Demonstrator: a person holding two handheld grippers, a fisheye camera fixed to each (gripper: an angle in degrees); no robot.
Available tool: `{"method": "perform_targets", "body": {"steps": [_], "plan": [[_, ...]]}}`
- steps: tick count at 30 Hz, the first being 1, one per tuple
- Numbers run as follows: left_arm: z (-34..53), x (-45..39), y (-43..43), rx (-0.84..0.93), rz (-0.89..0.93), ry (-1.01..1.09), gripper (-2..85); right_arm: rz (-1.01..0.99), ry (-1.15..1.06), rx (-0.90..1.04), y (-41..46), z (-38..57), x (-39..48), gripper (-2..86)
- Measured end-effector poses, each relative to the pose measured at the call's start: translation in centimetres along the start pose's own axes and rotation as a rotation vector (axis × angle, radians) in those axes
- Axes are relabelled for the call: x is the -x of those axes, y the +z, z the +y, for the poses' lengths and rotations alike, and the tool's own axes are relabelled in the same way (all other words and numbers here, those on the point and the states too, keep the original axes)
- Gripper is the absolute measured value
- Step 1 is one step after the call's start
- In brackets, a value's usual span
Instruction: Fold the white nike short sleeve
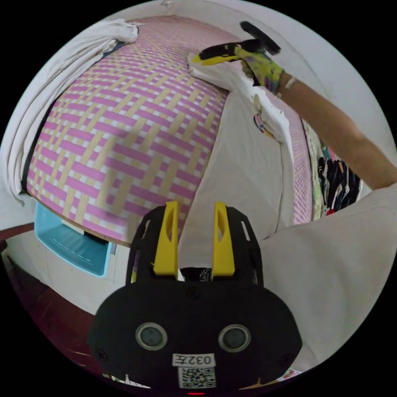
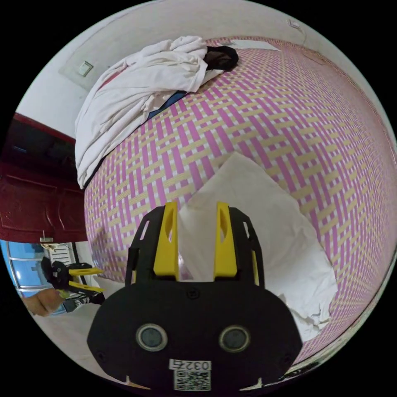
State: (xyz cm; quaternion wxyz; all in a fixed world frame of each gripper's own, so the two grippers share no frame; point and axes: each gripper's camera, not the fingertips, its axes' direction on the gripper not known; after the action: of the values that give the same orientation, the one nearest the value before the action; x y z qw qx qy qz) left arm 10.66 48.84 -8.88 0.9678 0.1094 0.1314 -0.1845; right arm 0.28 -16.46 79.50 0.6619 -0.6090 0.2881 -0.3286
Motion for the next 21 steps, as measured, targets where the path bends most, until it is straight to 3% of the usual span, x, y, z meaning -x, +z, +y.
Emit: {"method": "perform_targets", "body": {"steps": [6, 9, 12, 17, 21], "plan": [[0.3, -1.3, -0.2, -0.027, -0.082, -0.005, 4.9, 0.233, 0.022, 0.069, 1.5, -0.5, 2.8, 7.2], [0.1, -0.4, -0.3, -0.022, -0.005, -0.021, -0.1, 0.290, -0.003, 0.086, 1.7, 0.2, 3.2, 2.1], [0.1, 0.6, -1.6, -0.066, 0.146, -0.036, -0.8, 0.150, 0.057, 0.036, -0.2, 1.8, 1.0, 0.8], [0.0, -2.5, -5.7, -0.121, 0.283, 0.152, -1.0, -0.287, 0.293, -0.385, -9.0, 11.3, -6.8, 0.3], [-1.1, -9.5, -6.7, -0.051, 0.314, 0.380, -1.0, -0.570, 0.463, -0.726, -13.7, 25.6, -13.3, 0.2]]}}
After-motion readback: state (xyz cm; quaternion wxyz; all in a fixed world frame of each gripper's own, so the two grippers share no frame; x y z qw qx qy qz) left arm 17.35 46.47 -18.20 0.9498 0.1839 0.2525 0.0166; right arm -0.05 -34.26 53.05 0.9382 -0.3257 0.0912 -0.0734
